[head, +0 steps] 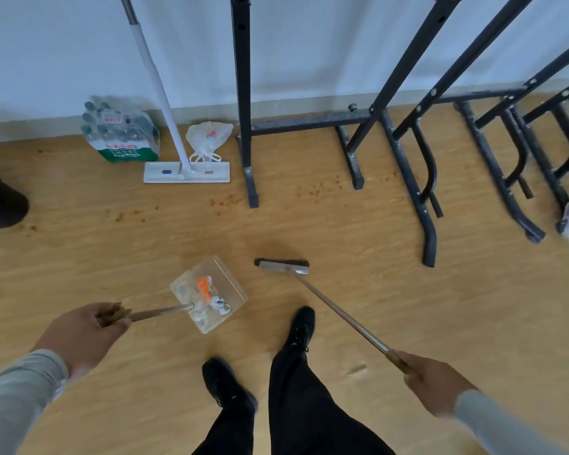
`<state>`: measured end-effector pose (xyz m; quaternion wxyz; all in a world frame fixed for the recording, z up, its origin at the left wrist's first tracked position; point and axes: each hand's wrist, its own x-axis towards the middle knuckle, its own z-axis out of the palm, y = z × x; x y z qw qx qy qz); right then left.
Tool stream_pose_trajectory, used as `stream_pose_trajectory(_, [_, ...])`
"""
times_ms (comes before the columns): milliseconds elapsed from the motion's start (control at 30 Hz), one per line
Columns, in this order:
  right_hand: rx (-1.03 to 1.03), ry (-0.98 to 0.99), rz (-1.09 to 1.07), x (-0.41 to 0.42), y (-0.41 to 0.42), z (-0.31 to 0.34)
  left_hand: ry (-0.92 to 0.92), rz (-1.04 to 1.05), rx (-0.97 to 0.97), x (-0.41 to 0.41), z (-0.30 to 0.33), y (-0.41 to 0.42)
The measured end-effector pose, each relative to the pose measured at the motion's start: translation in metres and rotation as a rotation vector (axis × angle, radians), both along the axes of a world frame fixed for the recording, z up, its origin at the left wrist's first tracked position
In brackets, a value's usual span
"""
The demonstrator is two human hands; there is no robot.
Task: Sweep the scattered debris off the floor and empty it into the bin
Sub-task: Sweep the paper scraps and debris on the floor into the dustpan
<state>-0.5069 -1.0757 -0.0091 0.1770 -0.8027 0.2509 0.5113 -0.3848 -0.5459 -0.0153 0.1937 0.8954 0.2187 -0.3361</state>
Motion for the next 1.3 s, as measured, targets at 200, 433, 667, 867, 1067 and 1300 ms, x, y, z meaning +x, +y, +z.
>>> stream_pose_trajectory(200, [-0.099,-0.079,-0.326,0.01,-0.041,0.022,0.02,-0.109,-0.007,0.018,-0.005,-0.019])
stream_pose_trajectory(433, [-0.151,0.008,-0.512,0.093,-0.031,-0.104,0.045,-0.215,0.025,0.038,-0.047,-0.074])
stream_pose_trajectory(667, [0.013,0.106,-0.354,0.041,0.097,-0.09,0.05,-0.231,0.057,0.056,-0.046,-0.075])
stream_pose_trajectory(867, [0.242,0.225,-0.312,0.03,0.136,-0.024,0.015,-0.261,0.06,0.054,-0.048,-0.076])
stream_pose_trajectory(1067, [0.341,0.258,-0.67,0.044,0.061,0.041,0.009,-0.265,0.046,0.053,-0.046,-0.072])
stream_pose_trajectory(1300, [0.105,0.06,-0.287,0.061,0.096,0.006,-0.002,-0.248,0.04,0.055,-0.049,-0.072])
